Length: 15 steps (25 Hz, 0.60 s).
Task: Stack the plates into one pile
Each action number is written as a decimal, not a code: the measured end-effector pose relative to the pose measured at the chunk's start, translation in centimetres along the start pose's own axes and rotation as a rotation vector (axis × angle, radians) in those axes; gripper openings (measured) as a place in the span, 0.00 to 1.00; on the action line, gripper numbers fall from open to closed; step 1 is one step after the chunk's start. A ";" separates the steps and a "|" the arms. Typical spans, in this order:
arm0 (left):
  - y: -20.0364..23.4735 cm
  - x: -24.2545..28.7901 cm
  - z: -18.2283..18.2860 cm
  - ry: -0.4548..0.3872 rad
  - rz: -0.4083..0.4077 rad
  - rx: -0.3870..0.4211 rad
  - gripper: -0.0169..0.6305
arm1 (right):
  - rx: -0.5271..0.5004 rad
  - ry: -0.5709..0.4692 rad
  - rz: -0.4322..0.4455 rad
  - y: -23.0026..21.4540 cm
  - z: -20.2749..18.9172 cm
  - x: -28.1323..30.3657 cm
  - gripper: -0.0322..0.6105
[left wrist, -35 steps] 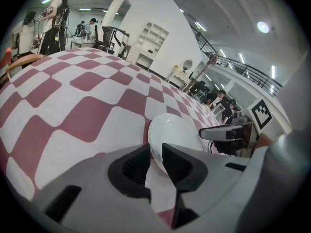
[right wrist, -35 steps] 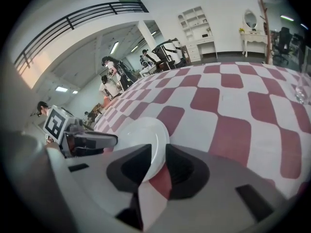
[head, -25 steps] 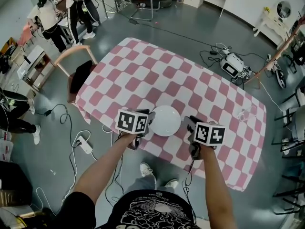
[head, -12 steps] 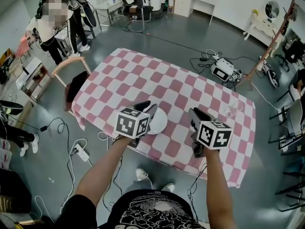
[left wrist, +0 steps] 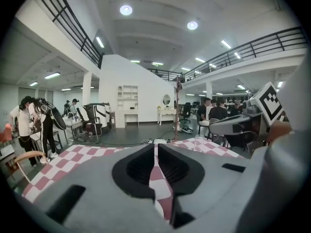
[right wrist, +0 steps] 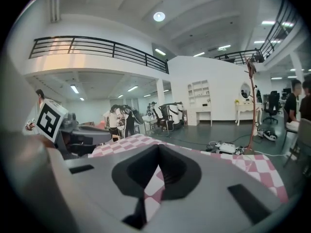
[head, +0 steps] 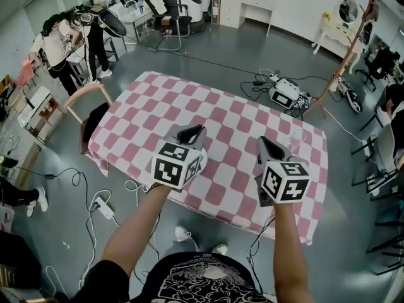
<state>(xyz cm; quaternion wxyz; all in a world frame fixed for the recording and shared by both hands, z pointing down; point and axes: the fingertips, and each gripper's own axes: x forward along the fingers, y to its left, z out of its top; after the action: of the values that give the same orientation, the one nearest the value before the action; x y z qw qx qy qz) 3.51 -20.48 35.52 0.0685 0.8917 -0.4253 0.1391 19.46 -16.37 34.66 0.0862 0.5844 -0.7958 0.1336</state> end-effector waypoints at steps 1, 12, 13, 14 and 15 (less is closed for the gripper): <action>-0.2 -0.1 0.3 -0.007 0.011 0.008 0.06 | -0.002 -0.013 -0.006 -0.3 0.4 -0.5 0.06; -1.5 -1.2 1.3 -0.032 0.054 0.029 0.04 | -0.018 -0.089 -0.050 -2.9 2.0 -4.0 0.06; -1.7 -1.3 1.3 -0.031 0.055 0.029 0.04 | -0.019 -0.091 -0.048 -3.0 2.0 -4.1 0.06; -1.8 -1.4 1.2 -0.031 0.056 0.028 0.04 | -0.021 -0.093 -0.046 -2.9 2.0 -4.2 0.06; -1.8 -1.4 1.2 -0.031 0.058 0.025 0.04 | -0.023 -0.094 -0.044 -2.9 2.0 -4.3 0.06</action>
<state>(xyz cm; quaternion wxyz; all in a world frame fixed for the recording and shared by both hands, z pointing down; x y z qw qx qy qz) 4.32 -18.56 33.96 0.0468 0.8819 -0.4500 0.1327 23.57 -13.92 31.81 0.0585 0.6065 -0.7872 0.0949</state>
